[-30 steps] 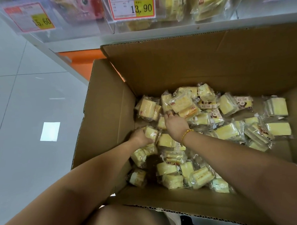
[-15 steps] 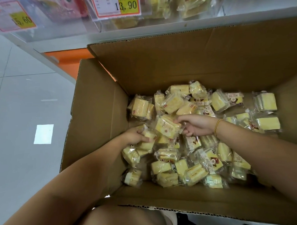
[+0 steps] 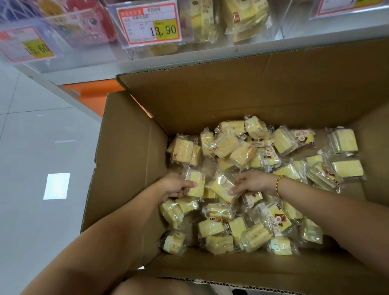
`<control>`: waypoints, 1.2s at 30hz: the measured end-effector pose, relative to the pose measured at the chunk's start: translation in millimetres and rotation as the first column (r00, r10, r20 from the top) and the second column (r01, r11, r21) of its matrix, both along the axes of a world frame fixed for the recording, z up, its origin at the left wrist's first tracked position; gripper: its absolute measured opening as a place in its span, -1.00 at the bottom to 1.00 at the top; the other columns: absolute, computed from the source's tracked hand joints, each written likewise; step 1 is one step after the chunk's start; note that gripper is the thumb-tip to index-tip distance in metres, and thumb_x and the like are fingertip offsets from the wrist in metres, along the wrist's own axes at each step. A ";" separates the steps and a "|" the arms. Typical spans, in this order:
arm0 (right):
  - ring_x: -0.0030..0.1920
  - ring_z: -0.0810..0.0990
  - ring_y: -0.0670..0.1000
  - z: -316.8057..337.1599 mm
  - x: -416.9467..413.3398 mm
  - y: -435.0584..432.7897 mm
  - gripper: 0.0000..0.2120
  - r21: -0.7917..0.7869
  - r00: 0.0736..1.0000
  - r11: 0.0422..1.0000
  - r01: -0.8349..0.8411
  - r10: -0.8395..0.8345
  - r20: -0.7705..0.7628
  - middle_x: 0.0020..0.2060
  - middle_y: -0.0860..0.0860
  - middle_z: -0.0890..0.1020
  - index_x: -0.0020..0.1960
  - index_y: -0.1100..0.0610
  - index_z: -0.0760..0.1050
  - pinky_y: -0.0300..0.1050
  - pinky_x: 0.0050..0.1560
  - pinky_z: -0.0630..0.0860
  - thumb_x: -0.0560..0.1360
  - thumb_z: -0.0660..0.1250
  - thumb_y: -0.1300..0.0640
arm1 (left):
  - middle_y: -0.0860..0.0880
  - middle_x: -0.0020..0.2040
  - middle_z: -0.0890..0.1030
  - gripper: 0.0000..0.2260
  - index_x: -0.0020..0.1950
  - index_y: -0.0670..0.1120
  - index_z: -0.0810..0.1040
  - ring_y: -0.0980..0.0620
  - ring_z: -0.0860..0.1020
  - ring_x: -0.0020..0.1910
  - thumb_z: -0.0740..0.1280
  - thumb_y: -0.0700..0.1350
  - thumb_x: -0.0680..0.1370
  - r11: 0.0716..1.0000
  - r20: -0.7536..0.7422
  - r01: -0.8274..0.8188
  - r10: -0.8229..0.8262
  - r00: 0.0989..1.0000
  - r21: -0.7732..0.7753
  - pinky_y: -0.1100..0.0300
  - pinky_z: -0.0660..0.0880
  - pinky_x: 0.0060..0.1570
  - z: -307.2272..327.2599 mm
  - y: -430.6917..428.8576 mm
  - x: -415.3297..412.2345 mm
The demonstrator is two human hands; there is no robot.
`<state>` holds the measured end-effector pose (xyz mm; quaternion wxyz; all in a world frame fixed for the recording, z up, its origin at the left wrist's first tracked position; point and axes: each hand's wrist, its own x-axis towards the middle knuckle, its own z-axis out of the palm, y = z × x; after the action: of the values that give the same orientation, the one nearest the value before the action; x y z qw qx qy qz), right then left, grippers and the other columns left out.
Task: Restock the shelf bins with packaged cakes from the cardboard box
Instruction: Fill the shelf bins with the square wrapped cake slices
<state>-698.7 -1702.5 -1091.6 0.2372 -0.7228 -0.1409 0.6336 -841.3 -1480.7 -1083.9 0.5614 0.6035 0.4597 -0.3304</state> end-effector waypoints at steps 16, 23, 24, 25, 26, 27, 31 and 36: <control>0.04 0.62 0.17 197.8 49.0 -53.4 -0.38 0.422 0.917 0.815 0.397 -0.376 -0.135 0.07 0.21 0.65 0.16 0.32 0.55 -0.03 0.07 0.54 0.24 0.55 -0.03 | -0.23 0.15 0.63 -0.54 0.31 -0.22 0.46 -0.12 0.62 0.07 0.39 -0.11 0.44 0.942 0.537 -0.126 0.284 0.794 -0.312 0.09 0.58 0.09 194.6 -12.6 37.8; -0.01 0.66 0.09 275.3 52.4 -32.1 -0.34 0.656 0.875 0.607 0.449 -0.447 -0.185 0.08 0.16 0.66 0.09 0.17 0.64 -0.21 -0.19 0.63 0.07 0.65 -0.09 | -0.11 0.07 0.68 -0.57 0.21 -0.14 0.54 -0.06 0.65 0.05 0.49 -0.29 0.36 0.989 0.772 -0.124 0.138 0.620 -0.077 0.21 0.60 -0.09 274.3 -7.2 45.4; -0.03 0.67 0.08 284.6 54.0 -26.4 -0.33 0.676 0.857 0.570 0.466 -0.480 -0.186 0.07 0.15 0.67 0.09 0.16 0.64 -0.22 -0.23 0.62 0.06 0.65 -0.10 | -0.07 0.06 0.68 -0.57 0.20 -0.10 0.54 -0.02 0.65 0.05 0.50 -0.29 0.36 0.989 0.797 -0.145 0.086 0.598 0.002 0.23 0.59 -0.10 284.5 -6.5 47.8; -0.03 0.68 0.08 292.6 56.1 -19.9 -0.32 0.692 0.839 0.540 0.479 -0.514 -0.179 0.07 0.13 0.67 0.11 0.17 0.63 -0.23 -0.26 0.62 0.07 0.65 -0.09 | -0.05 0.07 0.68 -0.58 0.21 -0.08 0.54 0.01 0.64 0.07 0.49 -0.28 0.38 0.985 0.818 -0.159 0.034 0.574 0.071 0.22 0.59 -0.06 293.8 -5.2 50.5; -0.02 0.68 0.08 299.8 58.2 -12.6 -0.32 0.706 0.820 0.514 0.487 -0.547 -0.167 0.06 0.12 0.68 0.14 0.17 0.60 -0.24 -0.27 0.62 0.10 0.64 -0.08 | -0.02 0.09 0.67 -0.58 0.22 -0.05 0.53 0.02 0.64 0.09 0.49 -0.25 0.39 0.978 0.834 -0.168 -0.012 0.551 0.125 0.18 0.59 -0.01 302.1 -3.1 53.2; -0.01 0.68 0.07 306.4 60.3 -4.9 -0.32 0.720 0.803 0.491 0.491 -0.576 -0.154 0.05 0.10 0.68 0.16 0.17 0.58 -0.24 -0.28 0.62 0.12 0.63 -0.08 | 0.00 0.10 0.67 -0.57 0.22 -0.02 0.53 0.03 0.63 0.09 0.50 -0.21 0.38 0.970 0.847 -0.180 -0.047 0.530 0.166 0.14 0.58 0.02 309.2 -0.3 56.3; -0.04 0.69 0.03 323.6 74.1 32.1 -0.48 0.753 0.718 0.405 0.519 -0.685 -0.127 -0.01 0.03 0.70 0.18 0.17 0.55 -0.22 -0.27 0.63 0.28 0.52 0.02 | 0.00 0.06 0.68 -0.60 0.20 -0.01 0.52 0.00 0.65 0.05 0.46 -0.20 0.40 0.941 0.883 -0.309 0.024 0.469 0.138 0.11 0.59 0.02 325.2 14.1 78.7; -0.10 0.69 0.00 342.4 110.5 97.5 -0.58 0.776 0.647 0.431 0.461 -0.762 0.039 -0.01 0.06 0.66 0.26 0.23 0.48 -0.17 -0.24 0.63 0.45 0.45 0.12 | -0.04 0.01 0.70 -0.76 0.14 -0.02 0.51 -0.01 0.68 -0.03 0.40 -0.21 0.51 0.911 0.864 -0.406 0.148 0.481 0.070 0.07 0.57 0.04 329.4 38.2 131.9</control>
<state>-588.2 -1605.1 -749.2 0.6794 -0.6809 -0.1364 0.2373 -709.3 -1442.5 -754.6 0.6722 0.6727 0.2624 0.1632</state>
